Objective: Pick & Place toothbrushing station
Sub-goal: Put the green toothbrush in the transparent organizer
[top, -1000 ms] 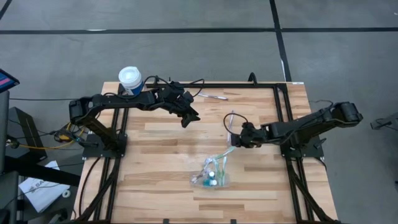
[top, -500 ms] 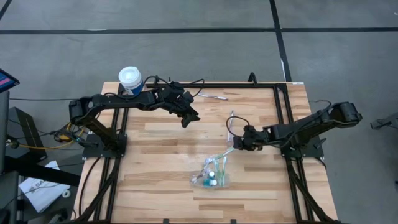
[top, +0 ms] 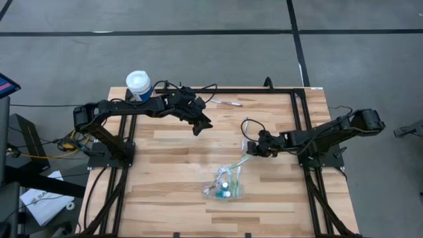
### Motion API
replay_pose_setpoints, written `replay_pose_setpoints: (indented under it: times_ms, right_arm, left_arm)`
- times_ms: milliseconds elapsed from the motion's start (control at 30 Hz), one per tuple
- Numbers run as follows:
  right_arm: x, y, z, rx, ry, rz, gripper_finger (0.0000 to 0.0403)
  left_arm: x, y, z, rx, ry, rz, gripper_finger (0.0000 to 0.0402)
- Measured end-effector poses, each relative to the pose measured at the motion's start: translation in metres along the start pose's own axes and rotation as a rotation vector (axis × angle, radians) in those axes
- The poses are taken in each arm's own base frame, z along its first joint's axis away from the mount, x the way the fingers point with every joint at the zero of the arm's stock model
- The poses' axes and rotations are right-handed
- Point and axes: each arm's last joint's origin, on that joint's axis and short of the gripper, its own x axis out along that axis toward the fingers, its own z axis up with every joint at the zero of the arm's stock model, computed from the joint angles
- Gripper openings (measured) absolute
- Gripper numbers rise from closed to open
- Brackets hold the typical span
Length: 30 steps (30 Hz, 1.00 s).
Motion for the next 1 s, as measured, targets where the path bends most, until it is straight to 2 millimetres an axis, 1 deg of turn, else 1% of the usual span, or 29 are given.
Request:
replay_pose_setpoints:
  times_ms: [500, 600, 833, 933, 1000]
  right_arm:
    - [0.001, -0.002, -0.001, -0.022, 0.022, -0.019, 0.0168]
    - [0.006, -0.004, -0.002, -0.025, 0.026, -0.035, 0.0165]
    - [0.025, -0.001, -0.004, -0.026, 0.045, 0.005, 0.0165]
    - [0.027, 0.000, -0.003, -0.019, 0.041, 0.013, 0.0154]
    - [0.027, -0.001, -0.002, -0.021, 0.041, 0.008, 0.0127]
  left_arm:
    - [0.000, 0.000, 0.000, -0.001, 0.001, -0.004, 0.0167]
    - [0.000, 0.000, 0.000, -0.001, 0.001, -0.004, 0.0167]
    - [0.000, 0.000, 0.000, -0.001, 0.001, -0.003, 0.0167]
    - [0.000, 0.000, 0.000, -0.001, 0.001, -0.003, 0.0167]
    - [0.000, 0.000, 0.000, -0.001, 0.001, -0.003, 0.0167]
